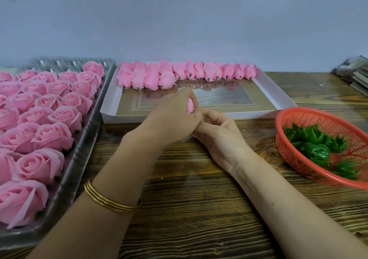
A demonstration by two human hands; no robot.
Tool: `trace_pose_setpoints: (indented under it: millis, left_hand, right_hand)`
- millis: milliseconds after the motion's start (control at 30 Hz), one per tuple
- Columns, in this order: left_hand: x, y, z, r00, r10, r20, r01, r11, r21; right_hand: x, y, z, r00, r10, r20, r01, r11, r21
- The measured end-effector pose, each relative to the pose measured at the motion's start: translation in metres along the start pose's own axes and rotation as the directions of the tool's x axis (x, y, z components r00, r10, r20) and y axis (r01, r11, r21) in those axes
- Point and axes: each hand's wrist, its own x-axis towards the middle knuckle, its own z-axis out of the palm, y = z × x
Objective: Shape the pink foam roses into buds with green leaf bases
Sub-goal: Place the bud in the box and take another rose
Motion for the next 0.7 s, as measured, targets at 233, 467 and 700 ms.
trace_pose_setpoints:
  millis: [233,467,700]
  left_hand:
    - [0.002,-0.004,0.002,1.000,-0.030,0.006,0.030,1.000,-0.007]
    - [0.007,-0.009,-0.018,0.997,-0.073,-0.032,0.075,0.995,0.062]
    - [0.031,-0.004,-0.073,0.992,-0.123,-0.020,0.122,0.991,-0.050]
  right_hand:
    - [0.002,-0.003,-0.002,0.998,0.069,-0.015,-0.069,0.997,-0.028]
    - [0.005,-0.010,-0.003,0.985,0.147,-0.086,-0.145,0.989,0.026]
    - [0.004,-0.010,-0.004,0.984,0.158,-0.078,-0.157,0.987,0.020]
